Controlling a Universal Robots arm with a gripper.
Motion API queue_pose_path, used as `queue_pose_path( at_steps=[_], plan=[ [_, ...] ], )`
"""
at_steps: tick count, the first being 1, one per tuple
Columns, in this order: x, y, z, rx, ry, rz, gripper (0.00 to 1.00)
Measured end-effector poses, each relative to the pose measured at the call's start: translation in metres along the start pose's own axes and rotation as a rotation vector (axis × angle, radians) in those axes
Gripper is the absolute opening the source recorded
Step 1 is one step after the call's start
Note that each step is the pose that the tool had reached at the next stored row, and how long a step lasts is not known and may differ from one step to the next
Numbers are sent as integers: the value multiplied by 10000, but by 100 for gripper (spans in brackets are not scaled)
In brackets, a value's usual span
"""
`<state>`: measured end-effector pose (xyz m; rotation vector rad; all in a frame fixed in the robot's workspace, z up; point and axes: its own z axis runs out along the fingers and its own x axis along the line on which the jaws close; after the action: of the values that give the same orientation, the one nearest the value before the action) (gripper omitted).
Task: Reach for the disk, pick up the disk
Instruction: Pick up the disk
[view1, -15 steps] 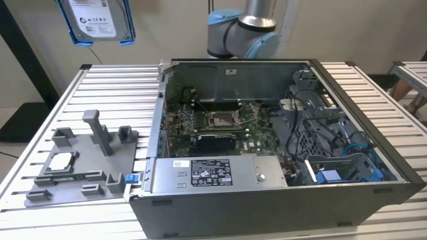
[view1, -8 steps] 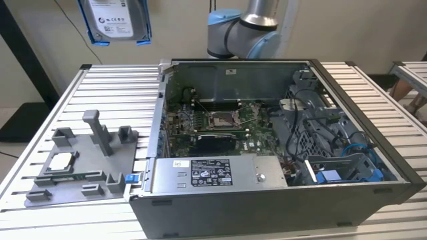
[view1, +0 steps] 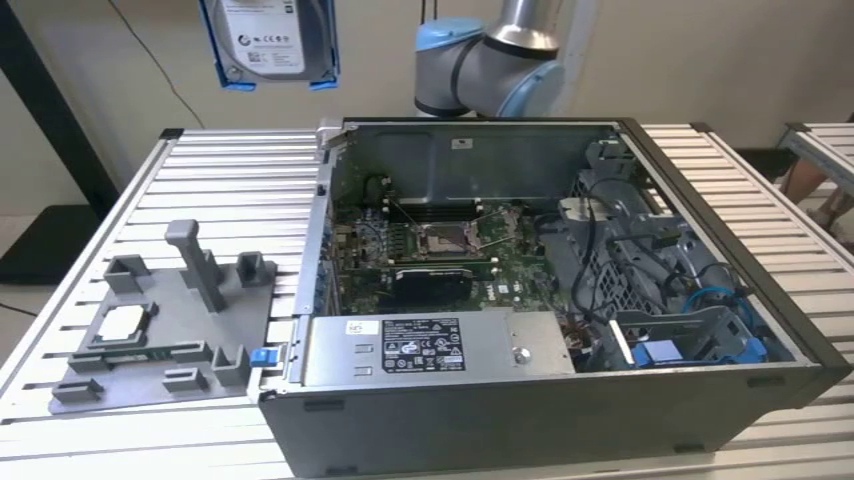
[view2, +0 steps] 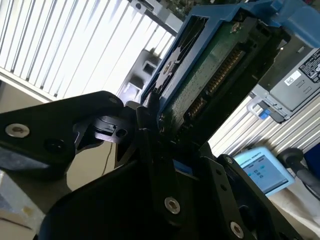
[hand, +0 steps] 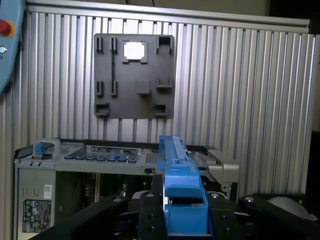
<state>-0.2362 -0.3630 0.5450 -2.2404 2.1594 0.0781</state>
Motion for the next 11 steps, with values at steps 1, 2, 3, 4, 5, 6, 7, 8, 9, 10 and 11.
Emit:
queue_pose_path(
  at_steps=[1,2,3,4,5,6,7,8,9,10,11],
  plan=[
    [2,-45,-1,-12,0,0,0],
    [3,-90,-1,-21,-1,1,0],
    [5,-138,-2,-31,-1,2,0],
    [6,-180,-3,-40,-1,3,0],
    [8,-225,-3,-49,-2,2,0],
    [10,-273,-5,-61,-2,3,0],
    [11,-319,-6,-76,-2,5,0],
    [13,-361,-6,-88,-3,5,0],
    [15,-407,-7,-99,-3,6,0],
    [17,-456,-7,-111,-4,6,0],
    [18,-498,-8,-122,-5,7,0]
  ],
)
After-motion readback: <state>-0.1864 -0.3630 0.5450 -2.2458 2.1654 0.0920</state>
